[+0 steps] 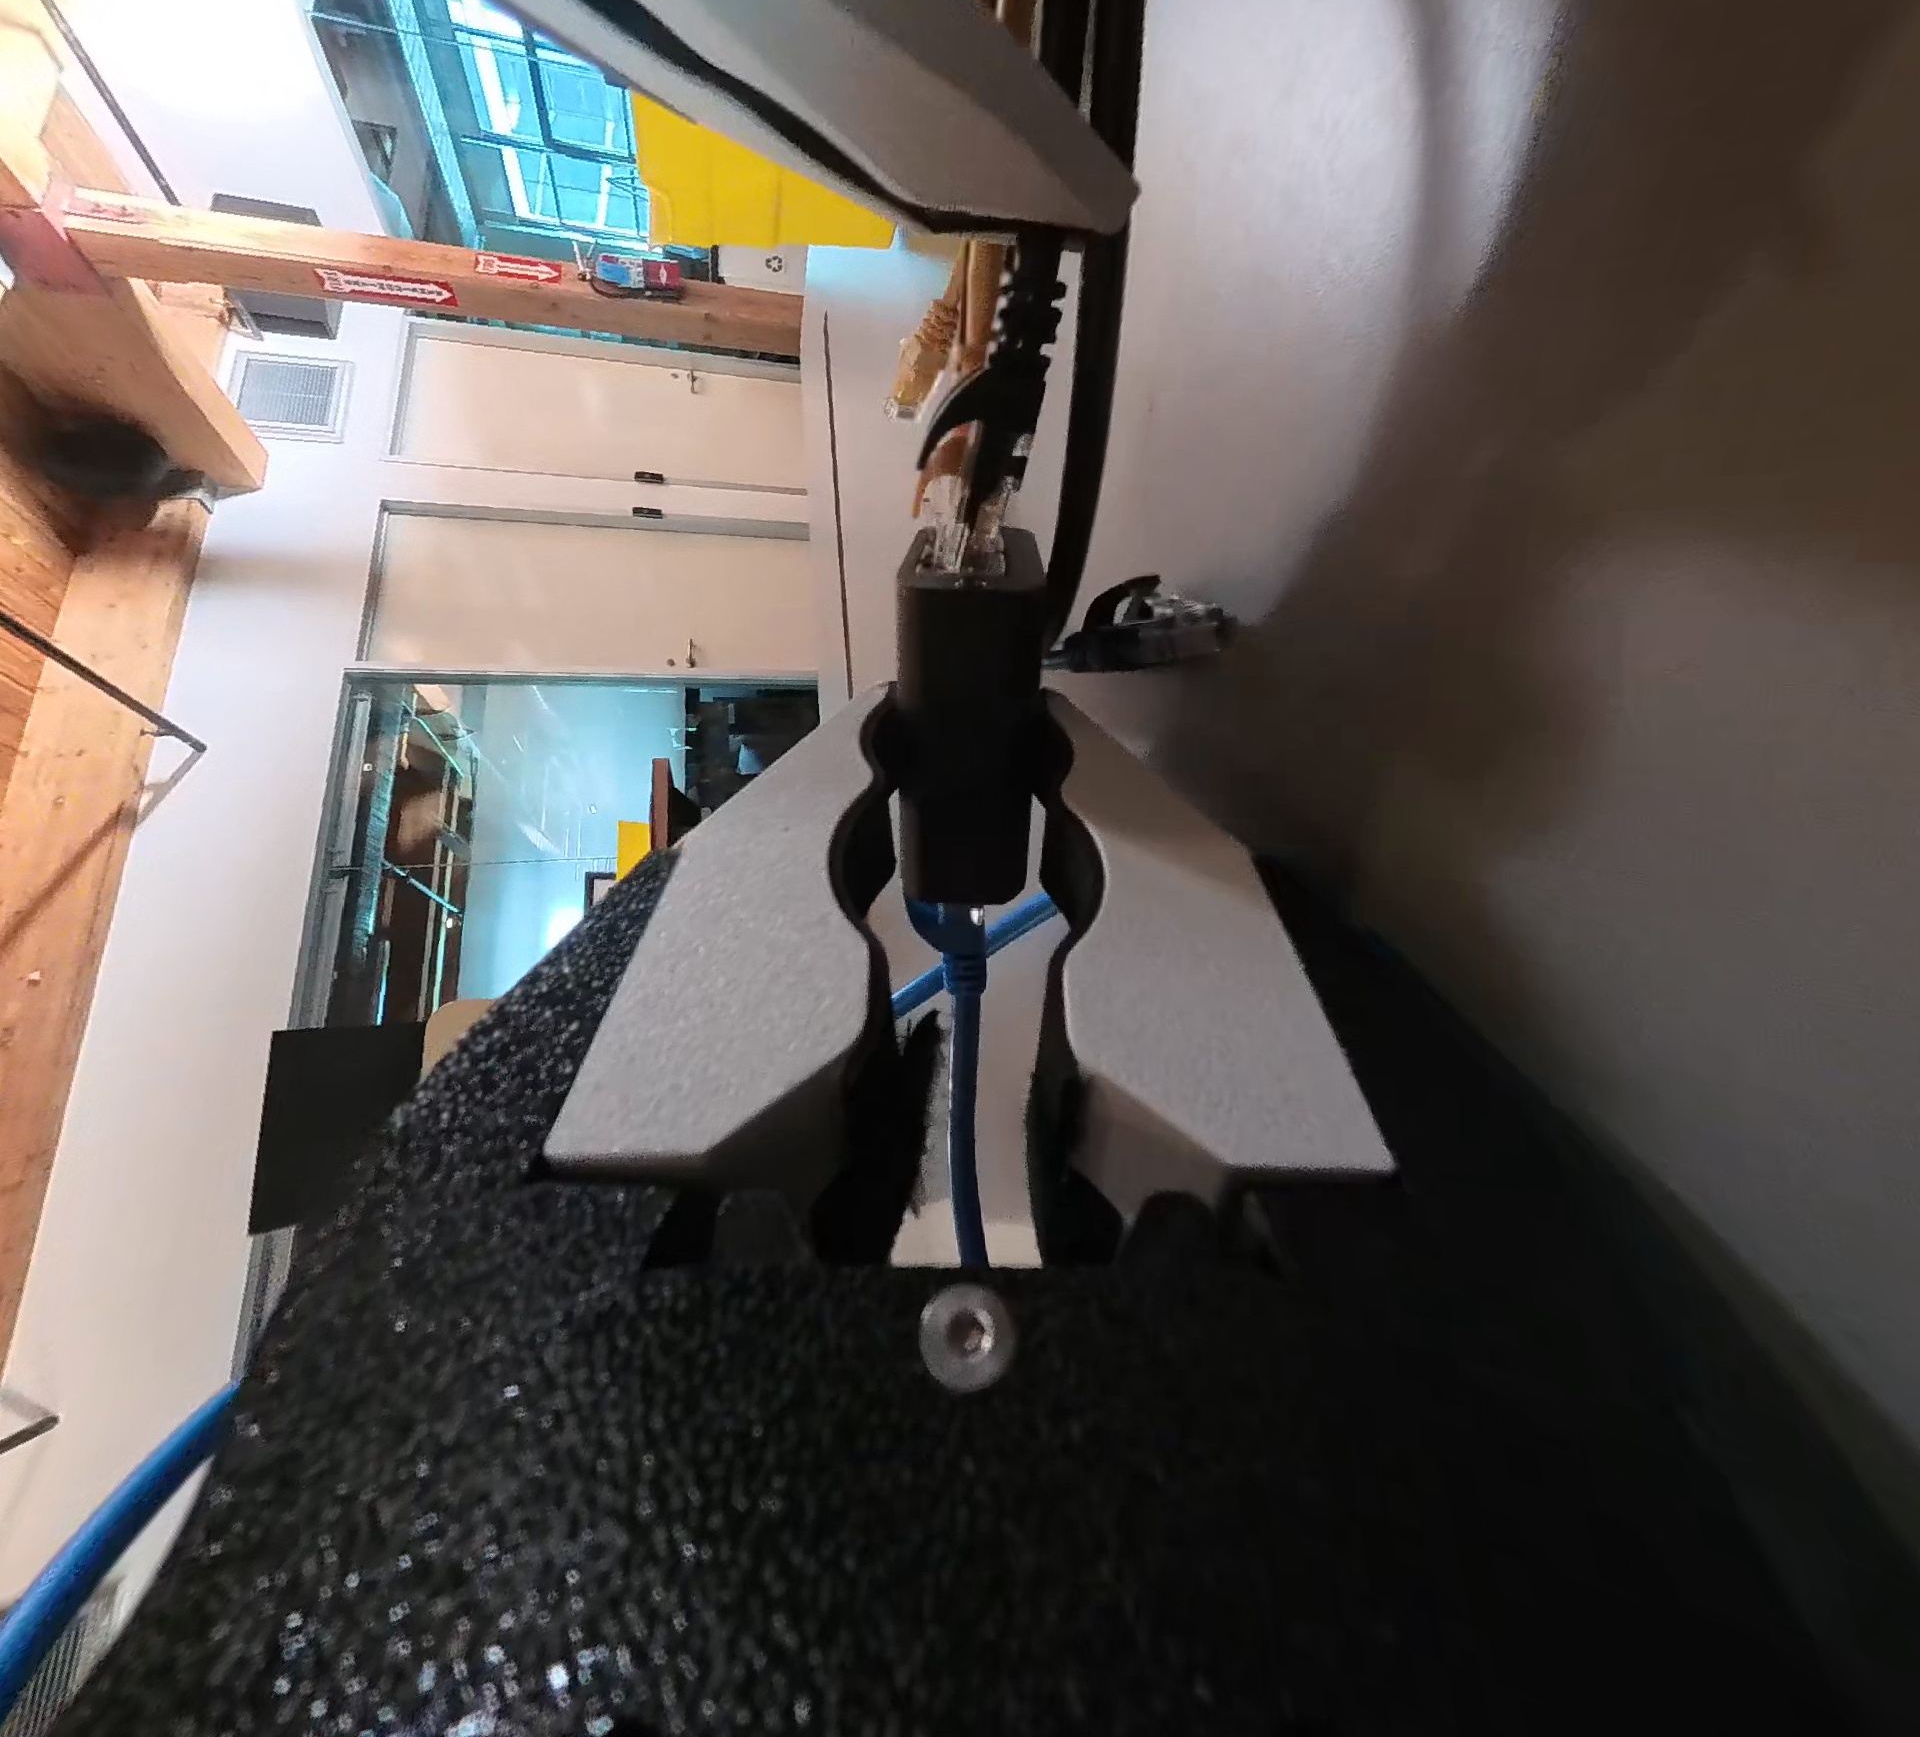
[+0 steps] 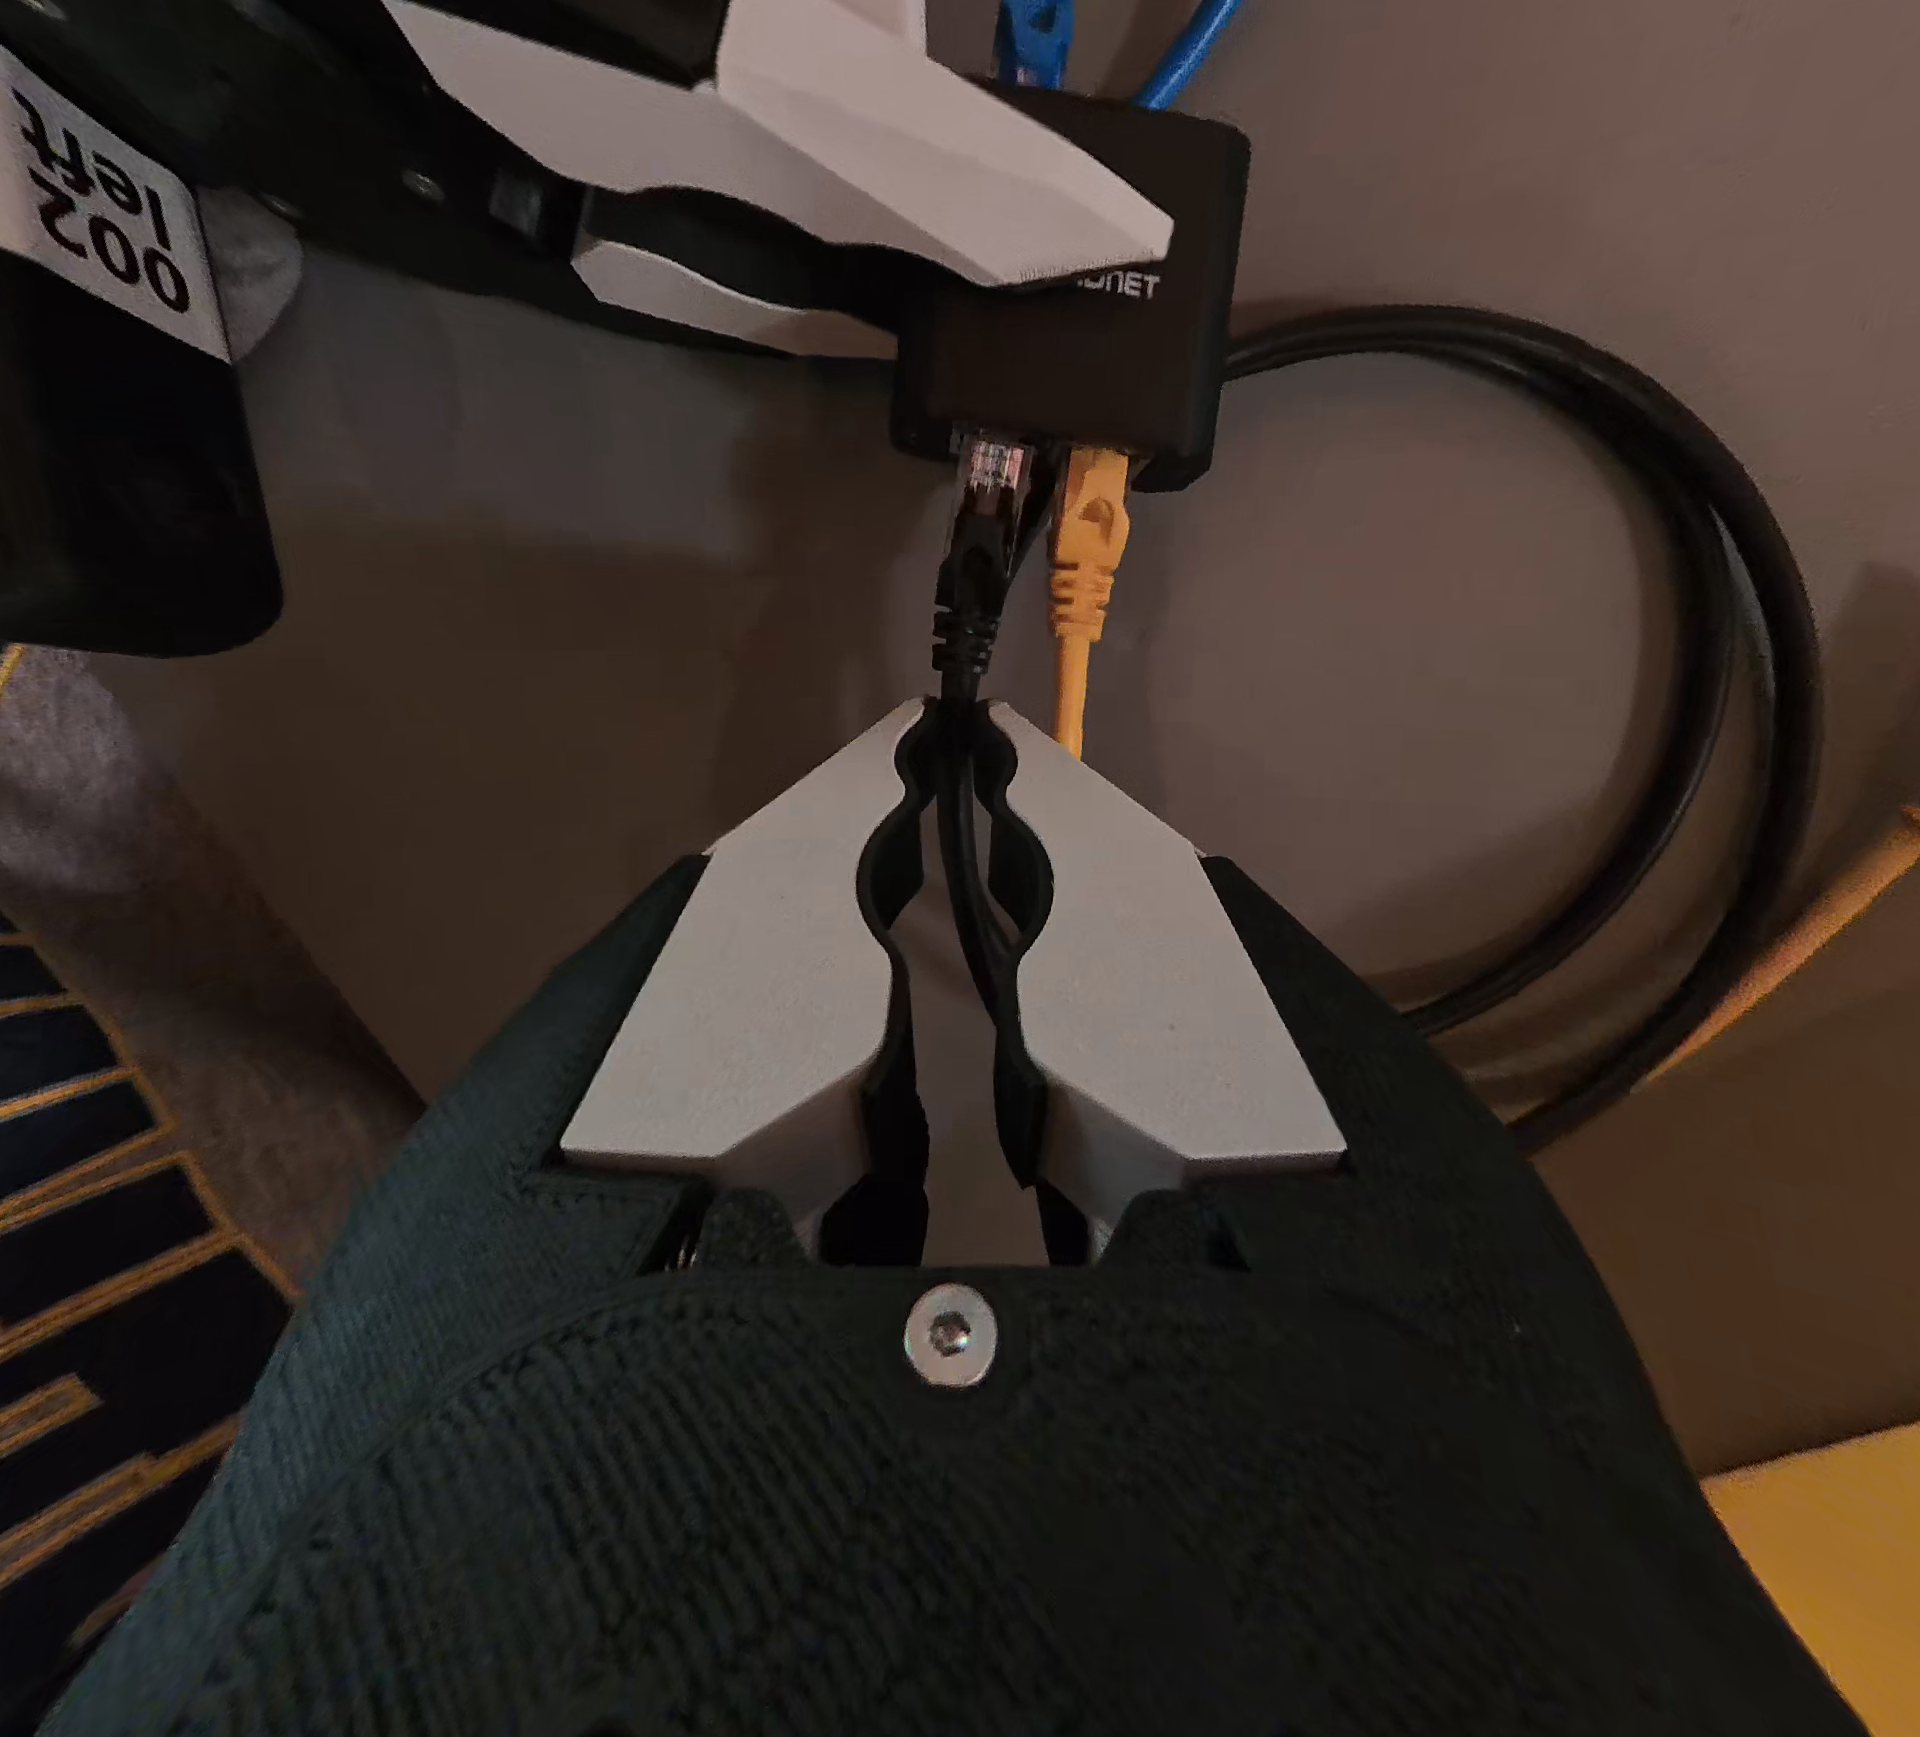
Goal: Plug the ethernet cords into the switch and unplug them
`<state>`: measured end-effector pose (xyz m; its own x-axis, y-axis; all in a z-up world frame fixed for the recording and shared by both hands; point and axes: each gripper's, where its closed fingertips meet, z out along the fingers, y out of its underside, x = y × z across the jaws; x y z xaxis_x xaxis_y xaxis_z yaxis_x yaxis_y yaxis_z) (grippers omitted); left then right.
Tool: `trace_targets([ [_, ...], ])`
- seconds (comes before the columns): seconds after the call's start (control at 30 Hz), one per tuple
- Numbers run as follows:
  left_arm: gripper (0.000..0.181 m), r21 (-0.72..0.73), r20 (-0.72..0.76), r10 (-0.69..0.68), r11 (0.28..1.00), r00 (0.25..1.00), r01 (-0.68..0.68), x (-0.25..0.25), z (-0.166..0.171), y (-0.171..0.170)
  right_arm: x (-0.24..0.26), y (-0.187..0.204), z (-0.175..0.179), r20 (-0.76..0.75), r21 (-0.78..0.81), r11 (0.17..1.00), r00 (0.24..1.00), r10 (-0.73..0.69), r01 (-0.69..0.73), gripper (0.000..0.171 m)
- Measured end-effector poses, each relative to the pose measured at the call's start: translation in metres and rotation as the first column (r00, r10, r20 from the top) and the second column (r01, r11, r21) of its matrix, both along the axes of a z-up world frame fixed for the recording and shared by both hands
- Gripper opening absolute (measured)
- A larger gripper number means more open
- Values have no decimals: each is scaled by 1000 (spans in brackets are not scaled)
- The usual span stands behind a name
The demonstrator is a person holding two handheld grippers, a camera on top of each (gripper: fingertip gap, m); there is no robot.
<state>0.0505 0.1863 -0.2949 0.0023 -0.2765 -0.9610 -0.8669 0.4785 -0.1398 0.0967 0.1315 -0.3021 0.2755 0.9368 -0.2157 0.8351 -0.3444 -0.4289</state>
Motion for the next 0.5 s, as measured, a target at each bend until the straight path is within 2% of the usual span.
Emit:
trace_targets([
  [0.2, 21, -18, 3, -13, 1000, 1000, 13, 3, -1, -2, 2, 0, 2, 21, 6, 1000, 1000, 18, -18, 4],
  [0.5, 21, -63, 3, 2, 998, 1000, -2, 8, -4, -5, 3, 7, 9, -143, 117, 992, 989, -34, 51, 3],
])
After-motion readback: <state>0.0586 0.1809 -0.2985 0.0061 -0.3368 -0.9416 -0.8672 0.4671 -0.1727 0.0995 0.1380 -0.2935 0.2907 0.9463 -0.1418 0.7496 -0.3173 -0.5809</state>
